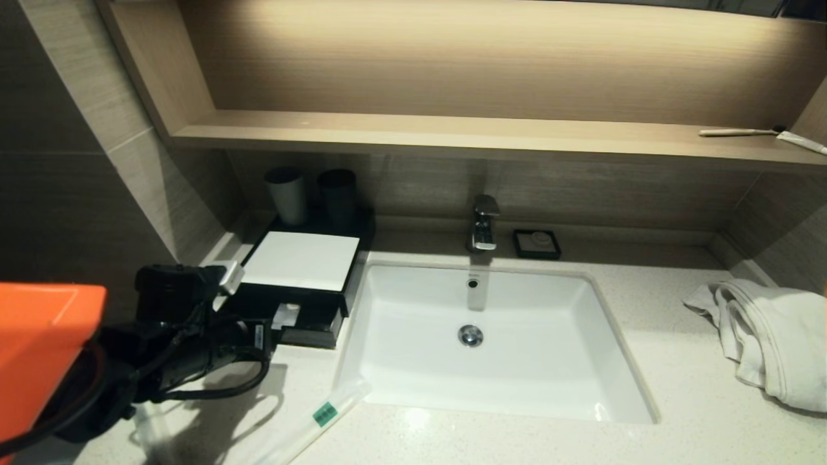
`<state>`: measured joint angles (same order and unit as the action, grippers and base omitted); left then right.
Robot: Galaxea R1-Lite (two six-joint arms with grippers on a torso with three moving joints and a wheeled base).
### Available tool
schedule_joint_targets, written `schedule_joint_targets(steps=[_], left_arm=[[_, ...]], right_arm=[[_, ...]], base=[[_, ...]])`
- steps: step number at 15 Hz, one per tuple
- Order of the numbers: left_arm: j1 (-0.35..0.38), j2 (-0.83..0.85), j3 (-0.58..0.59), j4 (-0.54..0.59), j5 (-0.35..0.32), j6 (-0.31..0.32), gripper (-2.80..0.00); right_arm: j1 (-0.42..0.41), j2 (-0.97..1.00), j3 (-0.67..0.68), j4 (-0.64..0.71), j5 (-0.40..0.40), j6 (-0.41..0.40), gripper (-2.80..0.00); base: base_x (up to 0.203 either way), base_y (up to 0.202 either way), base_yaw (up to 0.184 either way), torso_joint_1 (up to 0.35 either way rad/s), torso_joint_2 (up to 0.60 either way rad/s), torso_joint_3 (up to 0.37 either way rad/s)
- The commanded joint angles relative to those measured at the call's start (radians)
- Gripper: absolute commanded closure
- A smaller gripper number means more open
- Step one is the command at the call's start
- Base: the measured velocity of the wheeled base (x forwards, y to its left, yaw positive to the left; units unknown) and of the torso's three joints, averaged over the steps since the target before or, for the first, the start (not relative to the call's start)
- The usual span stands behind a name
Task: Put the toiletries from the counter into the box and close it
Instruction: Open the drawer
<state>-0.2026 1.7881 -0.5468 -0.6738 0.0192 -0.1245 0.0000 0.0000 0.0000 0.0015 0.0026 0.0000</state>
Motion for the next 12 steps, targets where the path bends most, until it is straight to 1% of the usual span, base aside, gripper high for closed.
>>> schedule_joint_targets(steps=[1,4,8,12], left_arm=[[0.000,0.007,-0.028,0.006,0.001,-0.001,0.00],[0.001,0.011,-0.114,0.086,0.001,-0.001,0.00],[0.002,0.046,-0.222,0.259,0.001,-0.001,0.00],[0.002,0.082,-0.268,0.284,0.002,-0.001,0.00]], right_arm=[[0.000,0.000,0.000,0.000,0.000,0.000,0.00],[0.000,0.000,0.000,0.000,0.000,0.000,0.00],[0.000,0.000,0.000,0.000,0.000,0.000,0.00],[0.000,0.000,0.000,0.000,-0.001,0.000,0.00]], base=[[0.000,0.000,0.000,0.000,0.00,0.000],[0.000,0.000,0.000,0.000,0.00,0.000],[0.000,0.000,0.000,0.000,0.00,0.000],[0.000,0.000,0.000,0.000,0.00,0.000]])
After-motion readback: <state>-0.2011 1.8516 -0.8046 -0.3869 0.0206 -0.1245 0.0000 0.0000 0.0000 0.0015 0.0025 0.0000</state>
